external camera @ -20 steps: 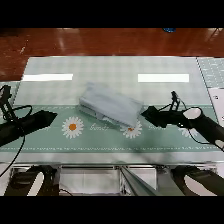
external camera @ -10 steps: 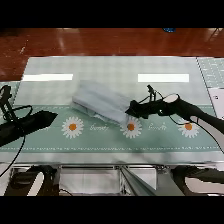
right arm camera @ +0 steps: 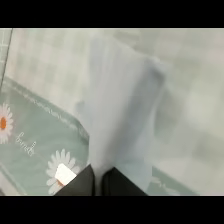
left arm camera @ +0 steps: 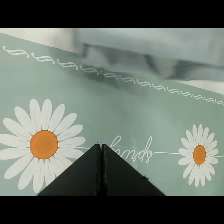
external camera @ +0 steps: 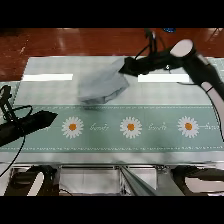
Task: Fold the shirts.
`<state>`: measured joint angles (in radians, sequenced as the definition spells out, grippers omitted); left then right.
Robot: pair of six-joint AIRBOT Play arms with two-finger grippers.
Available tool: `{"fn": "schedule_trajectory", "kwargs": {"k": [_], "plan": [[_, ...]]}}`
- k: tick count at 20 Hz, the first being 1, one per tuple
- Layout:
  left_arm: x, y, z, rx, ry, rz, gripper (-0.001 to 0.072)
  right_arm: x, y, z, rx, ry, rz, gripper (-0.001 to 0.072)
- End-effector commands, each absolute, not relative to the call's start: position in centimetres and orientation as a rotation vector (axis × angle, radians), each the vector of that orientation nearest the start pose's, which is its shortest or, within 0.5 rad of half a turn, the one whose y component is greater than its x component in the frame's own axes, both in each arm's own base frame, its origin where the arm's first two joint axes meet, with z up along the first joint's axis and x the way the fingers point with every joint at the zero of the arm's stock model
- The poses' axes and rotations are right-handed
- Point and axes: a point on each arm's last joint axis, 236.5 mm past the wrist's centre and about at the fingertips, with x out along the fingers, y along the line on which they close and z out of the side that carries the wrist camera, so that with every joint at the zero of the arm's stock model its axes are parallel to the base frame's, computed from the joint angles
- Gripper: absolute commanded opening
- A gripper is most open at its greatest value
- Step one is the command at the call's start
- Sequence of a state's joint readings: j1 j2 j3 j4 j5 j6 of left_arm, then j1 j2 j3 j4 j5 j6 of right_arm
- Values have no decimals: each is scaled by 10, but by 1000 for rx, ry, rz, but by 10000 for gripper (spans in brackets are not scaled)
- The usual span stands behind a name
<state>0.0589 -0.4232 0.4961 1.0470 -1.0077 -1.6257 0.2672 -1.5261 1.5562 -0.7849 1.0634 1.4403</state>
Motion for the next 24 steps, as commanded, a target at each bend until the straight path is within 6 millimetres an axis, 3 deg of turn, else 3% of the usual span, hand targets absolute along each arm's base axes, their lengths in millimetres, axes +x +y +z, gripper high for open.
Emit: {"fn": "schedule_trajectory", "kwargs": {"k": [1,6,9,13,15,18,21,24], "plan": [[247,-85,53,-543,906,-200,18,461,229,184,360,950,634,32],[247,-85,53,-543,906,-200,18,463,132,245,394,895,506,32],[247,-85,53,-542,906,-200,18,452,56,261,458,884,367,32],[247,-85,53,-543,905,-200,18,418,-35,269,588,894,199,32],[248,-85,53,-542,904,-200,18,393,-64,263,636,945,139,32],[248,-85,54,-542,901,-200,18,355,-90,248,690,1031,48,32],[250,-84,55,-543,893,-198,18,312,-114,218,685,1116,-121,32],[254,-82,58,-545,868,-192,18,270,-130,187,813,1143,-228,32]]}}
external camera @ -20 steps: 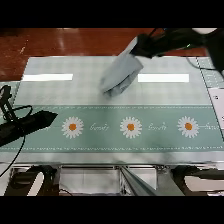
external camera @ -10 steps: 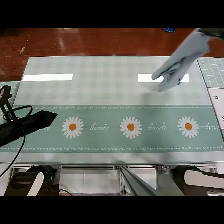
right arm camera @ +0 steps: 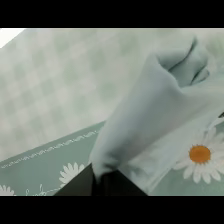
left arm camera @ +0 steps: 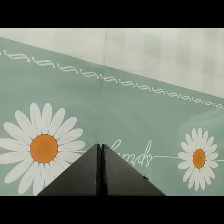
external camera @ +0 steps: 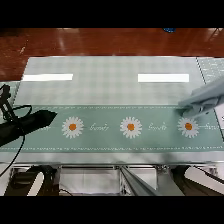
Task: Fold the shirts.
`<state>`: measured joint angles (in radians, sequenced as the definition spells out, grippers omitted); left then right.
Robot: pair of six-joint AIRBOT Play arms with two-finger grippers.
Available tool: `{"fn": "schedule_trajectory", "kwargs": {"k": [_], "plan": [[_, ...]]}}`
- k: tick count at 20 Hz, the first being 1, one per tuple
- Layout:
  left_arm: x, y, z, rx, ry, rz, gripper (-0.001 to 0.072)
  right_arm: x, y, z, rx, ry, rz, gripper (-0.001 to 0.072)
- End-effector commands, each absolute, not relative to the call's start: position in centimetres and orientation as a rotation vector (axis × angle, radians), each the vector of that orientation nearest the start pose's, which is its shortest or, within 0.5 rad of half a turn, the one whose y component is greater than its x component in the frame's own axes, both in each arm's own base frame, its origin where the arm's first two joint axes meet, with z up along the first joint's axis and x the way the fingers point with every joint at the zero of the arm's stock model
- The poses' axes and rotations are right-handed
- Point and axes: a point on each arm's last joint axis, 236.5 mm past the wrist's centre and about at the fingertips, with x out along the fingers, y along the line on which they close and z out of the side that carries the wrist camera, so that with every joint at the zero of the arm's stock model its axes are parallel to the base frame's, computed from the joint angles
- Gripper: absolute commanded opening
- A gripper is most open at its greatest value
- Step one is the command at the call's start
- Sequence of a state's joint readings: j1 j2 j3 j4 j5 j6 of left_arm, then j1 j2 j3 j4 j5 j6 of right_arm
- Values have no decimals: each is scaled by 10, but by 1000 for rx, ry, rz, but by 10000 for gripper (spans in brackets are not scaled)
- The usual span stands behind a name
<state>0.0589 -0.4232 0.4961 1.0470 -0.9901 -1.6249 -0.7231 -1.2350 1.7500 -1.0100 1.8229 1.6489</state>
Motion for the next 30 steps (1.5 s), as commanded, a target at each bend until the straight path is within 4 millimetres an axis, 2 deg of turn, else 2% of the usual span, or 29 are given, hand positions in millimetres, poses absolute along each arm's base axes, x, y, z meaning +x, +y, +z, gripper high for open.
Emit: {"fn": "schedule_trajectory", "kwargs": {"k": [1,3,6,7,10,11,12,13,15,16,17,18,20,21,22,23,25,26,27,28,29,30], "plan": [[254,-82,58,-545,867,-191,18,256,-138,179,865,1129,-280,32],[254,-82,58,-545,868,-192,18,221,-162,164,971,1082,-425,32],[254,-82,58,-545,867,-192,18,149,-189,142,1070,1063,-730,32],[254,-82,58,-545,867,-192,18,129,-192,137,1084,1065,-817,32],[254,-82,58,-539,867,-194,18,91,-185,121,1096,1130,-965,35],[255,-82,58,-525,862,-200,18,75,-181,113,1117,1186,-1031,117],[256,-82,59,-519,857,-202,18,62,-179,107,1120,1228,-1076,283],[258,-81,60,-510,843,-203,18,58,-178,105,1119,1231,-1097,421],[267,-77,67,-511,795,-190,18,64,-179,105,1120,1210,-1076,411],[273,-75,67,-514,784,-182,17,75,-181,107,1124,1174,-1041,392],[278,-74,65,-517,795,-175,17,92,-181,109,1146,1119,-989,248],[286,-74,63,-532,812,-173,17,121,-180,116,1168,1033,-886,37],[310,-92,73,-506,822,-268,17,206,-176,148,1173,798,-628,33],[327,-106,88,-500,819,-335,18,248,-164,166,1168,720,-488,32],[342,-120,106,-480,815,-397,17,290,-142,182,1129,678,-335,32],[358,-138,126,-446,814,-460,17,329,-111,193,1049,674,-187,32],[380,-176,164,-356,804,-587,17,387,-34,198,827,714,48,32],[389,-191,176,-295,795,-623,17,406,9,189,686,755,149,33],[397,-199,179,-239,799,-626,17,415,41,172,546,818,207,32],[403,-199,170,-193,834,-589,17,419,65,144,395,899,226,33],[406,-191,150,-165,887,-527,17,418,76,116,262,975,214,33],[407,-176,120,-133,961,-445,17,414,77,86,148,1063,175,33]]}}
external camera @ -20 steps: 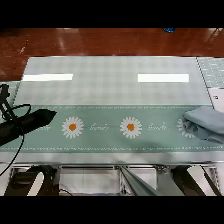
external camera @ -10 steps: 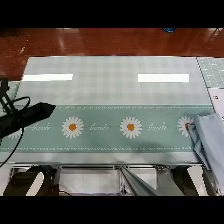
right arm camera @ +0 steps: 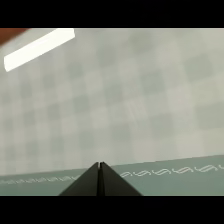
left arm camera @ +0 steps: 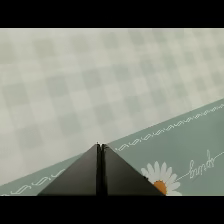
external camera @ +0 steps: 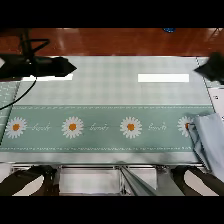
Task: Fold the shirts.
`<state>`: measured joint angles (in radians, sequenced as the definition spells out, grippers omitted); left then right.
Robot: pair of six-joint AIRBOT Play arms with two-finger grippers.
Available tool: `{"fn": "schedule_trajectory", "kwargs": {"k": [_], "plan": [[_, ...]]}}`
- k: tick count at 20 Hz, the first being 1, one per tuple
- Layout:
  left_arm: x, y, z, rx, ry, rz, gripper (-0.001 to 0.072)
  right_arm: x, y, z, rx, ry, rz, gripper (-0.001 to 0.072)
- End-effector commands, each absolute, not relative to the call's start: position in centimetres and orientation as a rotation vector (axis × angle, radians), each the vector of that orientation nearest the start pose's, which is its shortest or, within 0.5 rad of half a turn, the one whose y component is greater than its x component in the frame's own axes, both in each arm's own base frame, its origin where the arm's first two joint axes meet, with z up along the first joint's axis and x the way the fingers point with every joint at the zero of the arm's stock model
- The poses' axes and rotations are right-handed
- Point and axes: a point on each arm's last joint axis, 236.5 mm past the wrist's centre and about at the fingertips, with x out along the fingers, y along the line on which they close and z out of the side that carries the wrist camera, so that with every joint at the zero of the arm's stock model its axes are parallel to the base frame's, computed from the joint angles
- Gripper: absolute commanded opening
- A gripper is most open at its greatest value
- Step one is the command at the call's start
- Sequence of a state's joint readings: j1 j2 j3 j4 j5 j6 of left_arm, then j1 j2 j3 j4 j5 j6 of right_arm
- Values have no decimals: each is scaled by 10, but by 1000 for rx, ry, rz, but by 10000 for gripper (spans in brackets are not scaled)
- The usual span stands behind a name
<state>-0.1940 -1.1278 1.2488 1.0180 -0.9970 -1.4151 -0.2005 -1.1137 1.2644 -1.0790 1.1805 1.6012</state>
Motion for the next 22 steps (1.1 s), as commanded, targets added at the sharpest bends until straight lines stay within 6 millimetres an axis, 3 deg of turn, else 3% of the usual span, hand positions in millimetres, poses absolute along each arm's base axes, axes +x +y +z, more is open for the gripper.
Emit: {"fn": "schedule_trajectory", "kwargs": {"k": [1,2,4,22], "plan": [[405,-162,90,-127,1030,-370,17,405,71,58,37,1162,123,33],[402,-152,60,-141,1093,-313,17,396,64,36,-56,1249,86,33],[393,-147,29,-149,1171,-290,18,385,65,9,-101,1355,59,33],[390,-148,18,-142,1212,-289,18,388,71,9,-69,1345,69,33]]}}
